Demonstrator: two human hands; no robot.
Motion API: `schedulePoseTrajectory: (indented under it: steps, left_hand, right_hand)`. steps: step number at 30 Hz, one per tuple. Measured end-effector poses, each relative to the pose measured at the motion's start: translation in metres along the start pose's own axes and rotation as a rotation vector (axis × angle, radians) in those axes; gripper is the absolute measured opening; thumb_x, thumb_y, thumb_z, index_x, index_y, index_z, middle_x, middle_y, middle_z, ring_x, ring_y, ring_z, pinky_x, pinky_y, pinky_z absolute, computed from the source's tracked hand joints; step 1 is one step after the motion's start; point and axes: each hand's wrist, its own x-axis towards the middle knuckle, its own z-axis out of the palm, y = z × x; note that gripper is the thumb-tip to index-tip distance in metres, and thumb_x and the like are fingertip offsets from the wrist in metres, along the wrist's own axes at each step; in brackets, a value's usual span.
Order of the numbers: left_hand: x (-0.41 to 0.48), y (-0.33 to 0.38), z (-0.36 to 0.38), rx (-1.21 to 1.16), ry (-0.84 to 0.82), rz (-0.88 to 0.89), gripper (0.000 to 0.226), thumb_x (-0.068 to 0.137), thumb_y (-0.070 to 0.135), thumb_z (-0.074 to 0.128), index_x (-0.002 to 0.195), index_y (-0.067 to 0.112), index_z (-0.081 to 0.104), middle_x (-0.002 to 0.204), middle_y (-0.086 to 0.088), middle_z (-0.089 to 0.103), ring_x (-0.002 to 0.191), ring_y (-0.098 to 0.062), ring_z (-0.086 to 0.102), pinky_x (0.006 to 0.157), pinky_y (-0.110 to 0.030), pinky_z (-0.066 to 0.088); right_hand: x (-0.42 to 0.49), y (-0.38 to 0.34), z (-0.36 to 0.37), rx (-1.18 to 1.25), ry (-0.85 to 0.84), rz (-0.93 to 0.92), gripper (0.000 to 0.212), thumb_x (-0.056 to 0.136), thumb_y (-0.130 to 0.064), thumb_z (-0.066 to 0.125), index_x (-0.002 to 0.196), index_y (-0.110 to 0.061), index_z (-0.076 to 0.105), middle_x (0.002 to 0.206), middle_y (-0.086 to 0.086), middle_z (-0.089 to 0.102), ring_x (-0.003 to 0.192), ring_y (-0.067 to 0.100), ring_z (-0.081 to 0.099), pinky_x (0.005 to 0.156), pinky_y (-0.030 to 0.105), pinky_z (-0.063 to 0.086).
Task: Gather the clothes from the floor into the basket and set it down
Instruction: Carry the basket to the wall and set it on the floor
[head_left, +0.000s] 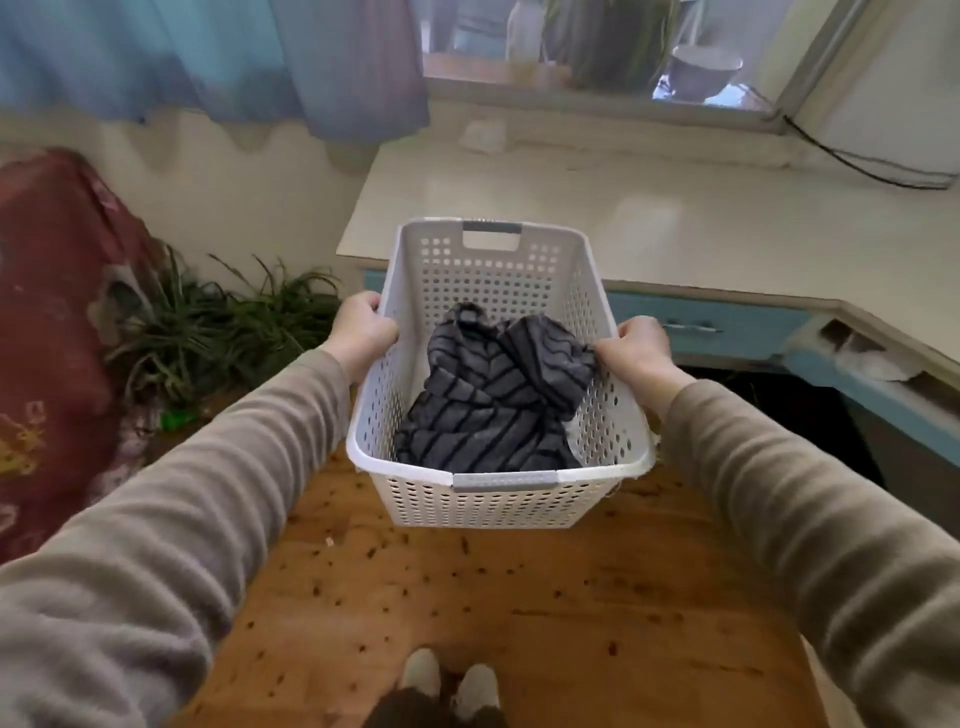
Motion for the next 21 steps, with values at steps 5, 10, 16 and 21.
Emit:
schedulePoseTrajectory:
  steps: [5, 10, 16, 21]
  left_hand:
    - [0.015, -0.034, 0.015, 0.063, -0.027, -0.041, 0.023, 0.086, -0.002, 0.045, 0.108, 0.001, 0.053, 0.099, -0.015, 0.054, 0.091, -0.027, 0.053, 0.070, -0.030, 0.039]
    - [0.030, -0.069, 0.027, 0.090, -0.061, -0.119, 0.036, 0.088, 0.001, 0.045, 0.124, 0.003, 0.047, 0.125, -0.020, 0.054, 0.113, -0.034, 0.053, 0.092, -0.038, 0.044]
    - [0.047, -0.099, 0.040, 0.042, -0.106, -0.182, 0.041, 0.089, -0.003, 0.045, 0.129, 0.008, 0.045, 0.129, -0.018, 0.053, 0.113, -0.033, 0.052, 0.082, -0.036, 0.044]
    - [0.057, -0.125, 0.054, 0.037, -0.119, -0.206, 0.039, 0.089, -0.006, 0.042, 0.125, 0.008, 0.047, 0.124, -0.017, 0.055, 0.095, -0.024, 0.050, 0.078, -0.030, 0.040]
  right_hand:
    - [0.009, 0.019, 0.038, -0.005, -0.036, 0.047, 0.023, 0.078, -0.011, 0.059, 0.091, 0.006, 0.068, 0.097, 0.026, 0.068, 0.093, 0.040, 0.064, 0.086, 0.048, 0.052]
    - [0.012, 0.036, 0.072, 0.015, -0.083, 0.105, 0.027, 0.082, -0.014, 0.057, 0.102, 0.003, 0.065, 0.105, 0.024, 0.067, 0.098, 0.040, 0.062, 0.089, 0.049, 0.051]
    - [0.019, 0.056, 0.109, 0.059, -0.108, 0.197, 0.026, 0.087, -0.015, 0.053, 0.108, -0.002, 0.058, 0.111, 0.021, 0.063, 0.100, 0.038, 0.061, 0.088, 0.052, 0.051]
    - [0.023, 0.070, 0.138, 0.063, -0.104, 0.256, 0.022, 0.090, -0.016, 0.052, 0.108, -0.004, 0.055, 0.112, 0.019, 0.061, 0.102, 0.035, 0.060, 0.087, 0.051, 0.052]
